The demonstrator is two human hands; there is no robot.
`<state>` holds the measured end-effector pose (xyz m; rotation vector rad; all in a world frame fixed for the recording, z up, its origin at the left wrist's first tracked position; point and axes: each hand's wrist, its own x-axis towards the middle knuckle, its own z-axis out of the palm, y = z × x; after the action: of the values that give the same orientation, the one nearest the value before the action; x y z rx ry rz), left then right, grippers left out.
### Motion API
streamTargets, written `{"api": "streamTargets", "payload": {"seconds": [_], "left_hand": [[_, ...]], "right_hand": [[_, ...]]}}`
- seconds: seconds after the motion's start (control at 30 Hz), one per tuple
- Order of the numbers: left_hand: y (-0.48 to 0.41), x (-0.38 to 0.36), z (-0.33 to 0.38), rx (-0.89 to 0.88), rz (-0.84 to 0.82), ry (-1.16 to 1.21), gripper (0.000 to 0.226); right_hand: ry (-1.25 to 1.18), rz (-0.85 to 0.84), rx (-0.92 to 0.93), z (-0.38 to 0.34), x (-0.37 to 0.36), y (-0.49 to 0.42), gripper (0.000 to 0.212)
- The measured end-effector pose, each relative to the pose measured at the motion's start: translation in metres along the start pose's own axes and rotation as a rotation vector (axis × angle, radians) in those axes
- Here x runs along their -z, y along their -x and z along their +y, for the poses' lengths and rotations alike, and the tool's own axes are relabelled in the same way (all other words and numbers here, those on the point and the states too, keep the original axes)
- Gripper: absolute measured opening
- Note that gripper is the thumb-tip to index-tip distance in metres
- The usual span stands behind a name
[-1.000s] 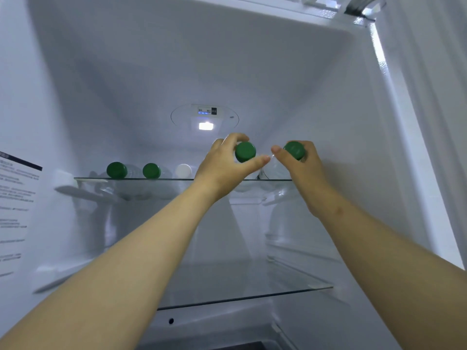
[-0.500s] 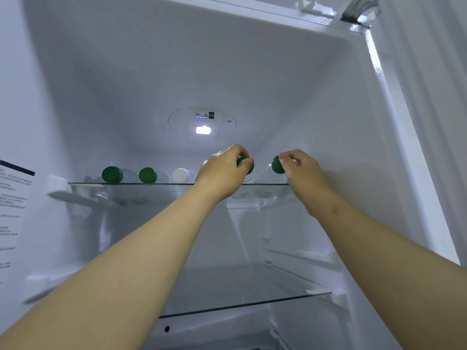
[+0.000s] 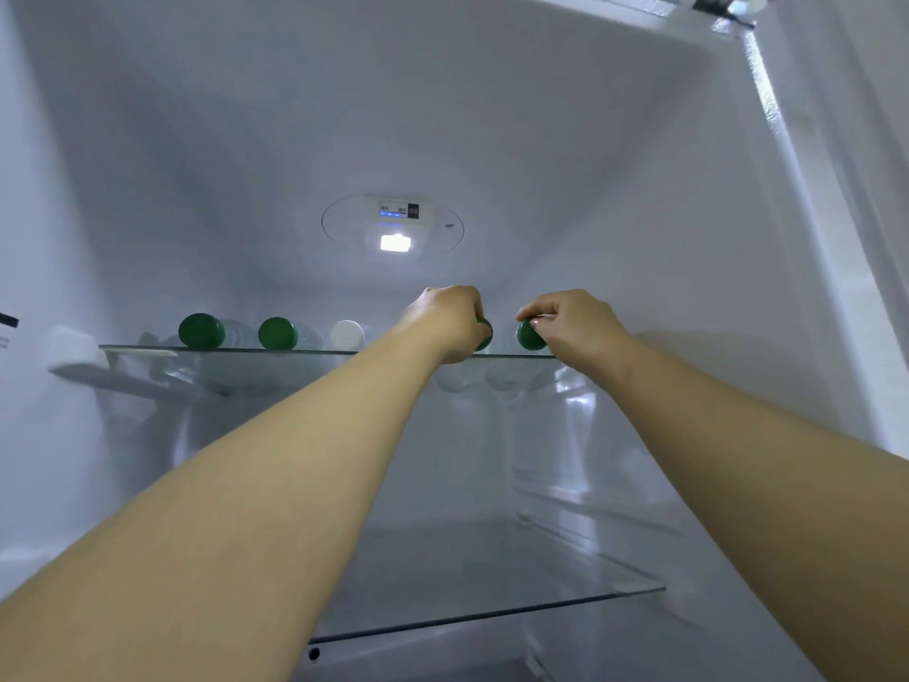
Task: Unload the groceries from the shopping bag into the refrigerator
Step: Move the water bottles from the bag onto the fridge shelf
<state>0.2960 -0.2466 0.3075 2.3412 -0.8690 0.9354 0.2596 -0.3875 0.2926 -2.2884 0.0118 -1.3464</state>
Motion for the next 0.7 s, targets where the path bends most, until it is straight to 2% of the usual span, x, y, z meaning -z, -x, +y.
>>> {"api": "streamTargets", "payload": {"seconds": [0.07, 0.27, 0.43, 0.7], "left_hand": [[-0.003, 0.002, 0.001, 0.014, -0.024, -0.028, 0.003], [-0.014, -0.001, 0.000, 0.002, -0.067, -0.106, 0.003], [-0.023, -0.005, -0.001, 0.023, -0.102, -0.181, 0.028], [-0.028, -0.006, -0.002, -0.003, -0.098, -0.225, 0.029]], "right_hand": [[0.017, -0.013, -0.014, 0.003, -0.003, -0.004, 0.033], [0.065, -0.039, -0.086, 0.005, -0.005, -0.017, 0.036], [0.082, -0.088, -0.107, 0.004, -0.003, -0.023, 0.034], [0.149, -0.146, -0.121, 0.005, -0.006, -0.033, 0.030]]}}
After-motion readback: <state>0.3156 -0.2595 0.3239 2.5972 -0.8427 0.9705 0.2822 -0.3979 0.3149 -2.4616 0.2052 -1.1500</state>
